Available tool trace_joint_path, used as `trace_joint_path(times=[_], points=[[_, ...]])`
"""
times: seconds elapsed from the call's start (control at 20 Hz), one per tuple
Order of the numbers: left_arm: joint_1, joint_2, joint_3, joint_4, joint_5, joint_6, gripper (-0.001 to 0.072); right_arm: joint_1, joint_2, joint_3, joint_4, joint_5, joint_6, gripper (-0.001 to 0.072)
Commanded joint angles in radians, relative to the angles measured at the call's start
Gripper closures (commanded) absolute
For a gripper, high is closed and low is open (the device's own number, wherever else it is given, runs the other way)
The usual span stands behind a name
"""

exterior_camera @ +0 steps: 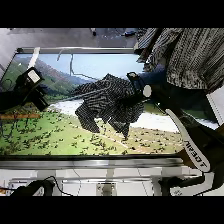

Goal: Fold the clothes and pants, and hang the long-sleeved shirts on hangers.

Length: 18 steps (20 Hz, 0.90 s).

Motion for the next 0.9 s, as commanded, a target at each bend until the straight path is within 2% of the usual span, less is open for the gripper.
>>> trace_joint_path(times=[0.0, 0.3, 0.4, 0.55, 0.85], points=[[-0.011, 0.006, 0.0, -0.001, 0.019, 0.007, 0.0653, 0.001, -0.033, -0.002, -0.018, -0.029, 0.042, 0.0686], [-0.003, 0.021, -0.003, 0.003, 0.2, 0.007, 0.0655, -0.006, 0.091, 0.089, 0.016, 0.055, 0.069, 0.0684], [-0.003, 0.076, -0.015, -0.001, 0.198, 0.007, 0.0655, -0.014, 0.124, 0.169, 0.02, 0.06, 0.095, 0.0685], [-0.004, 0.198, -0.061, -0.021, 0.198, 0.007, 0.0656, -0.015, 0.129, 0.255, 0.122, 0.086, 0.103, 0.0685], [-0.004, 0.38, -0.179, -0.15, 0.179, 0.007, 0.0656, 0.005, 0.128, 0.261, 0.195, 0.087, 0.104, 0.0684]])
